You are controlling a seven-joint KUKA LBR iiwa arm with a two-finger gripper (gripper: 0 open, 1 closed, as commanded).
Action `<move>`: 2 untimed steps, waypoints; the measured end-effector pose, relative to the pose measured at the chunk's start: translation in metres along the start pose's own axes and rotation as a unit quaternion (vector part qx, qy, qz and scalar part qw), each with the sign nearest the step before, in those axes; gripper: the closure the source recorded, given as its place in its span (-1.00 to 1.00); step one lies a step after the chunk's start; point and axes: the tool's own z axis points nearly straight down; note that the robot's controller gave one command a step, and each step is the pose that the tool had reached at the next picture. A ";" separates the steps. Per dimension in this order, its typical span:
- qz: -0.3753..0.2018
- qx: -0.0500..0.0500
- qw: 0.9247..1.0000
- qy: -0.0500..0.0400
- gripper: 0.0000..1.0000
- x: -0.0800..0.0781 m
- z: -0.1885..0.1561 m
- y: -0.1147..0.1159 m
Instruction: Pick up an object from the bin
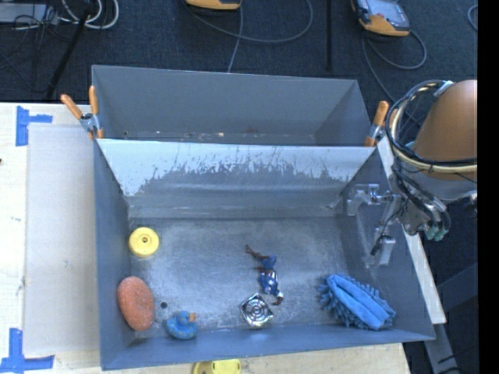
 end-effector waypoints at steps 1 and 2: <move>-0.003 0.000 1.000 -0.002 -1.00 0.031 0.075 -0.015; 0.009 -0.001 1.000 0.001 -1.00 0.042 0.102 -0.021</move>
Offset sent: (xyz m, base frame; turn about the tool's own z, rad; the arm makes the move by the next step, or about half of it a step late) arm -0.0493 -0.0335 -0.0558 0.0777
